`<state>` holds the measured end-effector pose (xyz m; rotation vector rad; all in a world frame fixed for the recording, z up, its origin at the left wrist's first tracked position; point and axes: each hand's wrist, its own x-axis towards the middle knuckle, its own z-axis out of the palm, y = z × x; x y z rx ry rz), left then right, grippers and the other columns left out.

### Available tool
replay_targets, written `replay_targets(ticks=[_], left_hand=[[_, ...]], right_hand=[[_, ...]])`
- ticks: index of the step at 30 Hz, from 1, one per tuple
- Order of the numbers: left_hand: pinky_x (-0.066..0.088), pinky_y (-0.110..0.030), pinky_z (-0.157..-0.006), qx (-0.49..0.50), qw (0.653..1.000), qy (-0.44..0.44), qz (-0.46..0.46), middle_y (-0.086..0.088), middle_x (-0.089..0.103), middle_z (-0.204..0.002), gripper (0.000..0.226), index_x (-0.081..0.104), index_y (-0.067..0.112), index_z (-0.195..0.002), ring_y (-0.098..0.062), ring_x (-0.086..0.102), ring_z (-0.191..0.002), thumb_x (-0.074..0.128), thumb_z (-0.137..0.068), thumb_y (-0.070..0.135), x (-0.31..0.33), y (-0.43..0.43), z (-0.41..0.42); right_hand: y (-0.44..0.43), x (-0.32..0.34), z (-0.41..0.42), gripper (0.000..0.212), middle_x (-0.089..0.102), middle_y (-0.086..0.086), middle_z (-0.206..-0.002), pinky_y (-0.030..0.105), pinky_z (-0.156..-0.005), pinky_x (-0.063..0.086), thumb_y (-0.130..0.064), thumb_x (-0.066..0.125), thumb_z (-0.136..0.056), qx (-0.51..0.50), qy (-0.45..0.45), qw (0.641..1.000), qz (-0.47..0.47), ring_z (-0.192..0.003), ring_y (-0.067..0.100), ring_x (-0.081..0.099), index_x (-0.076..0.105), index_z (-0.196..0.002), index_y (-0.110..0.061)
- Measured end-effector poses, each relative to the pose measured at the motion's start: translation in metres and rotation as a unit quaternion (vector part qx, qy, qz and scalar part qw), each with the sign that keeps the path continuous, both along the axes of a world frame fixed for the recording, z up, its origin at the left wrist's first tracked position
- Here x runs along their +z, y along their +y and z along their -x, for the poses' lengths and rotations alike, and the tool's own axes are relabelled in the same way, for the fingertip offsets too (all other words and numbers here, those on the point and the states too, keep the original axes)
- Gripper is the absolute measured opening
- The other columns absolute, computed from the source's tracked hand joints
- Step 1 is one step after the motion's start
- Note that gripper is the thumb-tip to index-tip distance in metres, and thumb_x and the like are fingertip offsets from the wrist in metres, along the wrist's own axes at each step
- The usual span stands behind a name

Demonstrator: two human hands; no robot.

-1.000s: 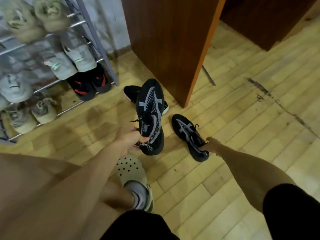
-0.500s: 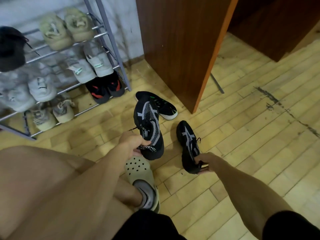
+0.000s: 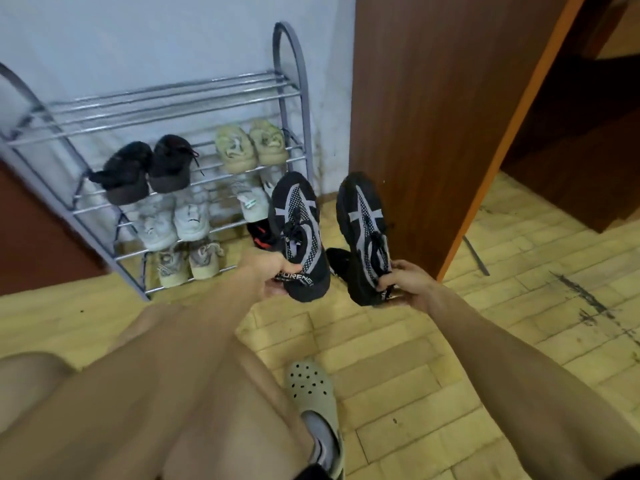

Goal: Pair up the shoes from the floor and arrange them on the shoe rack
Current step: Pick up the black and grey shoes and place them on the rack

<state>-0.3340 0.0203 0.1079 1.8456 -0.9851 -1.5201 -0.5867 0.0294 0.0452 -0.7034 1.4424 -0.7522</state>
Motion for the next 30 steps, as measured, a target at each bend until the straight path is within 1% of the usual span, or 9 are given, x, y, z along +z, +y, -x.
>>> replay_targets(ticks=[1,3,6,11,17,19,22,26,30], left_hand=[[0.057,-0.037,-0.055,0.019,1.000,0.003,0.021,-0.011,0.070,-0.097,0.036,0.066,0.001,-0.104,-0.028,0.068,-0.075,0.078,-0.070,-0.003,0.015,-0.006,-0.010],[0.060,-0.045,-0.068,0.048,0.997,0.014,0.053,-0.014,0.072,-0.100,0.036,0.067,-0.003,-0.102,-0.032,0.070,-0.085,0.078,-0.068,-0.006,0.043,-0.017,-0.031],[0.059,-0.036,-0.050,0.079,0.992,0.017,0.099,-0.014,0.072,-0.089,0.022,0.067,-0.001,-0.088,-0.027,0.069,-0.072,0.078,-0.069,-0.006,0.081,-0.036,-0.058],[0.061,-0.046,-0.062,0.130,0.978,0.013,0.163,-0.016,0.072,-0.092,0.024,0.067,-0.004,-0.092,-0.032,0.071,-0.077,0.078,-0.071,-0.005,0.135,-0.083,-0.098],[0.060,-0.041,-0.062,0.170,0.965,-0.003,0.201,-0.014,0.072,-0.098,0.036,0.066,-0.001,-0.103,-0.031,0.071,-0.085,0.081,-0.070,0.001,0.166,-0.170,-0.133],[0.060,-0.041,-0.061,0.173,0.963,0.002,0.205,-0.015,0.073,-0.097,0.032,0.067,0.000,-0.099,-0.031,0.071,-0.083,0.080,-0.070,-0.001,0.171,-0.203,-0.138],[0.056,-0.033,-0.041,0.175,0.961,0.001,0.214,-0.015,0.070,-0.089,0.018,0.064,0.002,-0.082,-0.027,0.068,-0.067,0.078,-0.071,-0.003,0.173,-0.247,-0.142],[0.059,-0.046,-0.051,0.165,0.966,0.038,0.196,-0.022,0.071,-0.091,0.028,0.065,-0.007,-0.098,-0.034,0.070,-0.072,0.074,-0.071,-0.009,0.167,-0.294,-0.143],[0.054,-0.032,-0.038,0.162,0.967,0.015,0.198,-0.017,0.068,-0.081,0.017,0.062,-0.003,-0.088,-0.027,0.067,-0.061,0.074,-0.076,-0.002,0.159,-0.320,-0.138]], right_hand=[[-0.011,0.016,-0.008,0.047,0.061,0.012,-0.105,0.054,-0.082,0.057,0.018,0.060,-0.075,0.007,-0.003,1.000,0.014,-0.093,0.033,0.062,0.052,-0.111,-0.012],[-0.033,0.044,-0.026,0.057,0.059,0.013,-0.115,0.053,-0.077,0.058,0.019,0.061,-0.075,0.010,-0.014,0.999,0.038,-0.106,0.039,0.060,0.049,-0.122,-0.010],[-0.066,0.088,-0.055,0.054,0.060,0.013,-0.113,0.046,-0.062,0.061,0.019,0.061,-0.075,0.020,-0.001,0.996,0.081,-0.108,0.041,0.062,0.050,-0.119,-0.011],[-0.137,0.155,-0.099,0.039,0.066,0.016,-0.109,0.057,-0.077,0.057,0.019,0.064,-0.071,0.013,-0.013,0.987,0.158,-0.098,0.038,0.066,0.058,-0.096,-0.011],[-0.231,0.221,-0.133,0.037,0.070,0.021,-0.107,0.050,-0.070,0.061,0.013,0.070,-0.073,0.006,0.014,0.976,0.219,-0.095,0.034,0.070,0.064,-0.109,0.005],[-0.262,0.230,-0.141,0.033,0.069,0.020,-0.104,0.045,-0.062,0.062,0.010,0.072,-0.072,0.005,0.034,0.975,0.222,-0.093,0.034,0.070,0.063,-0.103,0.003],[-0.302,0.233,-0.153,0.030,0.069,0.021,-0.103,0.045,-0.064,0.062,0.007,0.074,-0.072,0.010,0.046,0.976,0.213,-0.090,0.033,0.071,0.061,-0.099,0.002],[-0.343,0.227,-0.166,0.039,0.070,0.020,-0.104,0.045,-0.066,0.062,0.003,0.075,-0.073,0.023,0.062,0.976,0.205,-0.087,0.032,0.072,0.062,-0.110,0.003],[-0.364,0.220,-0.174,0.039,0.069,0.018,-0.104,0.037,-0.063,0.062,-0.007,0.077,-0.076,0.038,0.080,0.975,0.205,-0.087,0.029,0.072,0.061,-0.111,0.001]])
